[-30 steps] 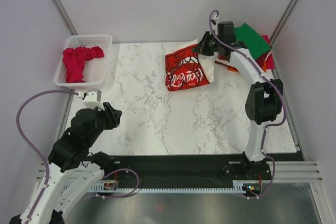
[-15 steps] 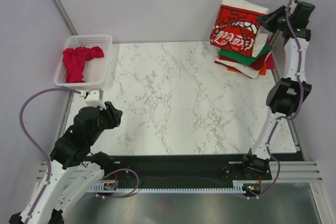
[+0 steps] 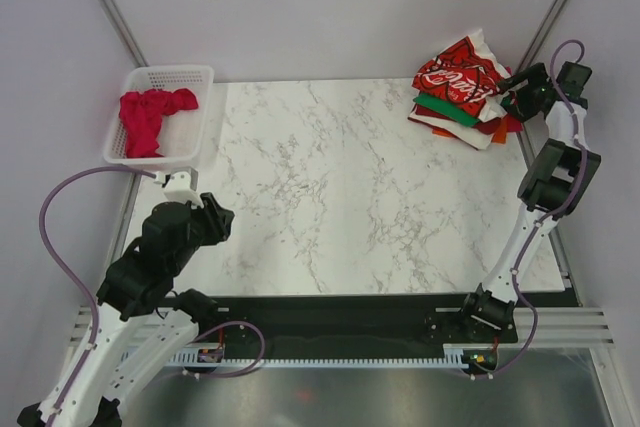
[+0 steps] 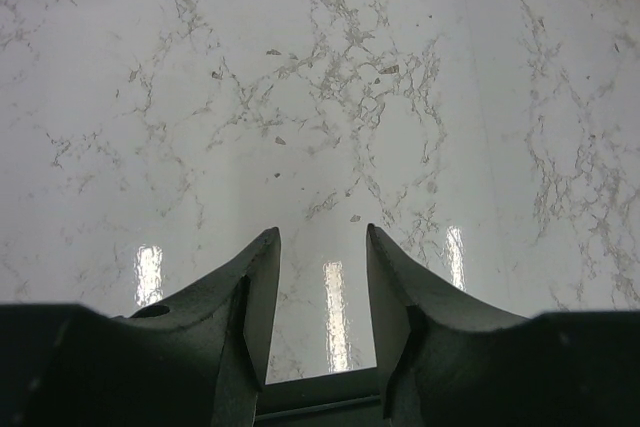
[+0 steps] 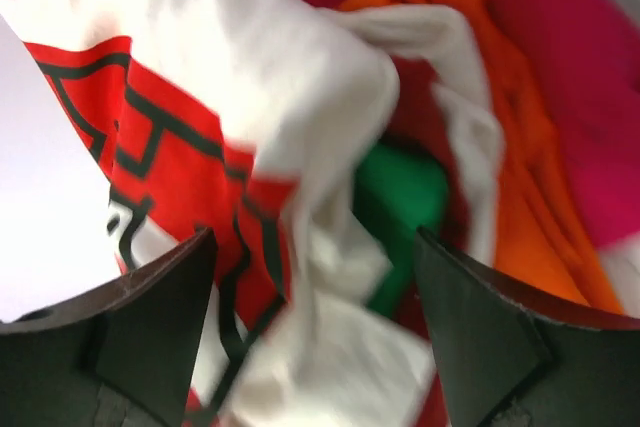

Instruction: Fold and stack the t-shirts

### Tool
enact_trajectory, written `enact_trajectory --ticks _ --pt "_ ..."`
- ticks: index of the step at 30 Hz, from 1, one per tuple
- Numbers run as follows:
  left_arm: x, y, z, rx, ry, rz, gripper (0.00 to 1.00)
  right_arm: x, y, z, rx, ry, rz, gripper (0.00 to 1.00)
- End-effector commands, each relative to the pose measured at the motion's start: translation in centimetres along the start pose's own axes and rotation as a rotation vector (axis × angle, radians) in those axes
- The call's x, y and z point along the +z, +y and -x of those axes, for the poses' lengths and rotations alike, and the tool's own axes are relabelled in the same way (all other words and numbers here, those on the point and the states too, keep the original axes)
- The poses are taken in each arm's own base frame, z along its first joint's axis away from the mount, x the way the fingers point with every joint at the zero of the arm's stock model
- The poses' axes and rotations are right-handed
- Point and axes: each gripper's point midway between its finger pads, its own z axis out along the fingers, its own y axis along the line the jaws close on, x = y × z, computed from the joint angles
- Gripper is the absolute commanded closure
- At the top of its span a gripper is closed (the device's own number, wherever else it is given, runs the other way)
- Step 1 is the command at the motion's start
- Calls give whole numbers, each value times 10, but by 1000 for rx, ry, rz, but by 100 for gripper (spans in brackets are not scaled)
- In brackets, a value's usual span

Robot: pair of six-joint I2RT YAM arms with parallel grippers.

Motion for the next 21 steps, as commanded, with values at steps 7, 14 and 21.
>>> enact_trajectory --ticks 7,14,21 --pt "1 1 10 -35 -49 14 52 -136 9 56 -108 -322 -243 6" --pt "1 1 11 -38 -53 15 52 -186 96 20 -273 -336 -107 2" --pt "4 3 10 -40 -47 30 52 -190 173 -132 -677 -208 85 2"
